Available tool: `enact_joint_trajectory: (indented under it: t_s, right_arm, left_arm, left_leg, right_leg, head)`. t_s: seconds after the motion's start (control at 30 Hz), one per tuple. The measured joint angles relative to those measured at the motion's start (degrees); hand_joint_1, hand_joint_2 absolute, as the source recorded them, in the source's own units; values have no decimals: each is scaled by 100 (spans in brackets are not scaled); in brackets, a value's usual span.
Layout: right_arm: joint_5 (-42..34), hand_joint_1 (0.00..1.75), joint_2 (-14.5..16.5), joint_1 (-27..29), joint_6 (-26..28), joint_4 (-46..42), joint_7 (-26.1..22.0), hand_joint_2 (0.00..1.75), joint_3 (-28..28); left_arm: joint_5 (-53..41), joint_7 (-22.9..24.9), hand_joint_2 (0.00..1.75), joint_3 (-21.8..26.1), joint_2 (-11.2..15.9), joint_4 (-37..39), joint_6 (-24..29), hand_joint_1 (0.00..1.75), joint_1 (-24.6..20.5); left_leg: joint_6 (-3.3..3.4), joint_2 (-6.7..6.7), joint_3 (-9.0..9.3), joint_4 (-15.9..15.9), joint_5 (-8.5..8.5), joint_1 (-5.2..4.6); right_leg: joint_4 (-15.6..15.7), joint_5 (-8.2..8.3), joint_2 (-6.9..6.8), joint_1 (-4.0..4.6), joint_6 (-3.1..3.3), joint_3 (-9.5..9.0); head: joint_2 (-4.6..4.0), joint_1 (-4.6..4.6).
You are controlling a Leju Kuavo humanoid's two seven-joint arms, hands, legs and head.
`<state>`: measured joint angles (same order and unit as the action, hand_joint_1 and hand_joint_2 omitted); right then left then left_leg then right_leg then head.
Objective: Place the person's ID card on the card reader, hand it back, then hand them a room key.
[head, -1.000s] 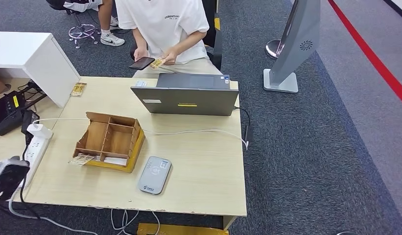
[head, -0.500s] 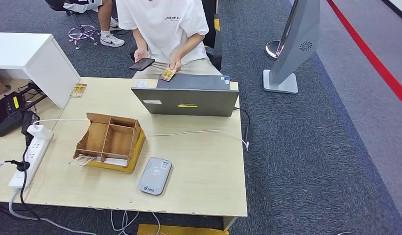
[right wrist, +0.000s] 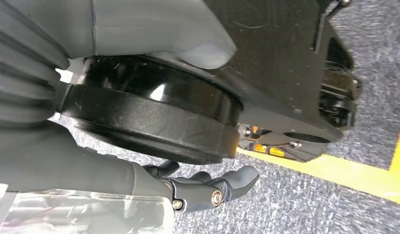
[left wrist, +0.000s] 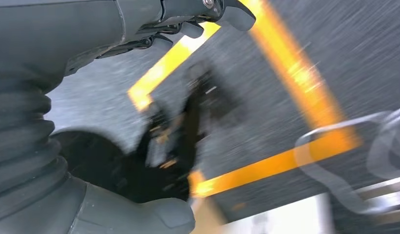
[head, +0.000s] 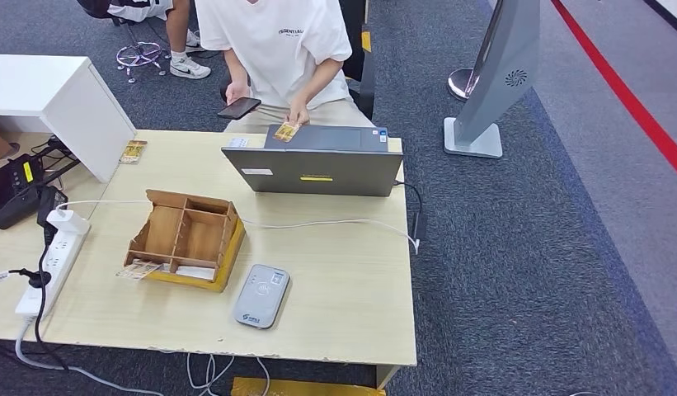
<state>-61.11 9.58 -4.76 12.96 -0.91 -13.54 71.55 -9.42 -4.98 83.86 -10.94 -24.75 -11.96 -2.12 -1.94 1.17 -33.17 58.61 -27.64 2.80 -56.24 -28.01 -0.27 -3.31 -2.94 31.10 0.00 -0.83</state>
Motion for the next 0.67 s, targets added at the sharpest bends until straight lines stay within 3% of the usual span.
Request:
enact_joint_trajectory:
  t_s: [0.13,0.27,0.4,0.67]
  right_arm:
    - [126,0,12,-2,1,-75,-7,175,-245]
    - [537,0,-1,22,24,-185,70,0,-655]
    - [1021,0,-35,102,26,-306,197,0,-1136]
    - [1860,0,-118,319,24,-573,405,0,-2050]
  left_arm:
    - [-208,255,175,-476,27,371,77,0,-15]
    - [-160,307,175,-1046,114,562,161,0,19]
    - [-73,316,0,-1650,198,615,254,0,92]
    - [91,326,0,-2717,343,621,412,0,240]
  left_leg:
    - [0,1,1,0,0,2]
    - [0,1,2,0,0,3]
    - [-1,1,1,0,0,3]
    - [-1,0,-1,0,0,3]
  right_leg:
    - [-1,0,3,1,0,0]
    - [-1,-1,4,2,1,5]
    - [-1,-2,3,2,0,3]
    - [-1,-2,1,2,0,-1]
  head:
    - [0,1]
    - [0,2]
    - [0,2]
    - [0,2]
